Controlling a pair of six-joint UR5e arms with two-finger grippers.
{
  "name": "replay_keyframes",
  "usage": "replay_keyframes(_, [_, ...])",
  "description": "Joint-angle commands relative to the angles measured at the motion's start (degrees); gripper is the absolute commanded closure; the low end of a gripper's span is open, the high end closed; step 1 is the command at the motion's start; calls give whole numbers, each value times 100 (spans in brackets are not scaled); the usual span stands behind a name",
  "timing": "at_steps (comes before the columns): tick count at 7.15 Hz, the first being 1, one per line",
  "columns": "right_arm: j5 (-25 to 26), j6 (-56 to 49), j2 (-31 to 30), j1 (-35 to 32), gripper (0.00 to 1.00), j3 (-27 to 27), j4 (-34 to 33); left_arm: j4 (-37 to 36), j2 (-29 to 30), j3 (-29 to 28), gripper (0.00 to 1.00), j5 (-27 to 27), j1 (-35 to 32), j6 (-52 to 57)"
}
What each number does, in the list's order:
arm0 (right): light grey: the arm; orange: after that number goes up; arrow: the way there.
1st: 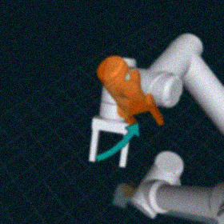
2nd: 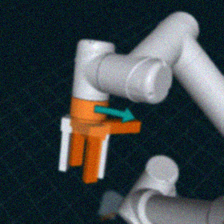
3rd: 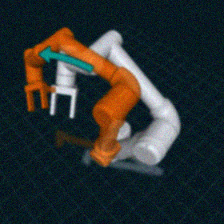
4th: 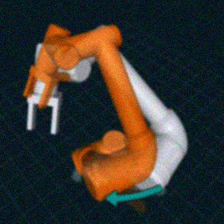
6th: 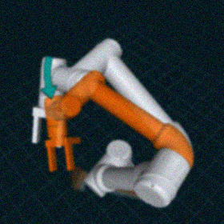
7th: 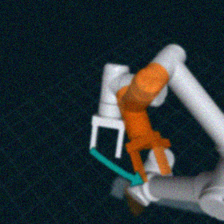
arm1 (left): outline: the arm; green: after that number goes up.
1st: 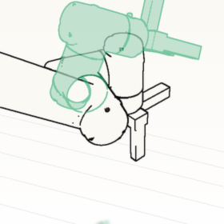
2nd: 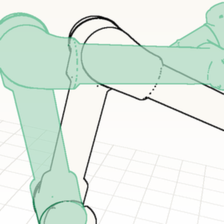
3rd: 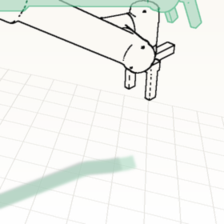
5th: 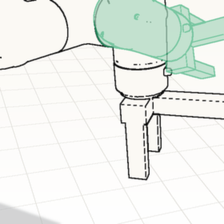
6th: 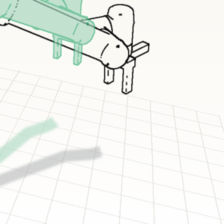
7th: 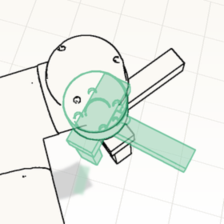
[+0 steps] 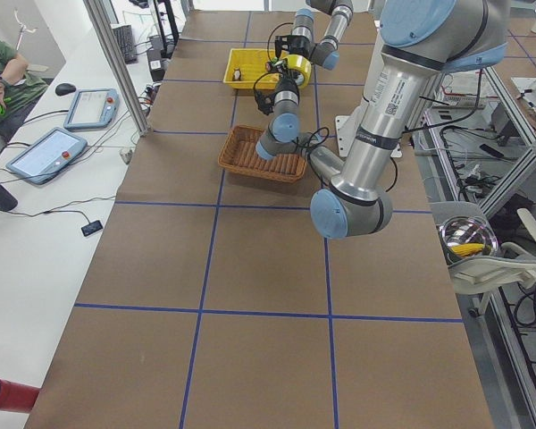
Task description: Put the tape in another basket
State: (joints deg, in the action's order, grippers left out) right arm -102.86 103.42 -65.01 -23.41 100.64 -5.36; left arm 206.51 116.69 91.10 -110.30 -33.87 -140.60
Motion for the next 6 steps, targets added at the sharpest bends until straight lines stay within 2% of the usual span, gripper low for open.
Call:
replay_keyframes(1, [12, 3, 15, 3, 51, -1, 0, -6, -6, 4, 58, 8, 3, -3])
replay_keyframes(2, [20, 3, 15, 3, 46, -1, 0, -6, -6, 4, 80, 8, 3, -12])
replay_keyframes(3, [20, 11, 15, 3, 34, 8, 0, 3, -6, 4, 100, 0, 12, -12])
replay_keyframes(4, [20, 12, 15, -6, 15, 26, 0, 12, -14, 4, 100, 0, 12, -3])
replay_keyframes(5, [12, 12, 6, -6, 2, 34, 0, 3, -15, 4, 100, 0, 12, -12])
replay_keyframes(6, [3, 29, -11, -23, 1, 43, -9, 3, -23, 4, 100, -35, 3, -12])
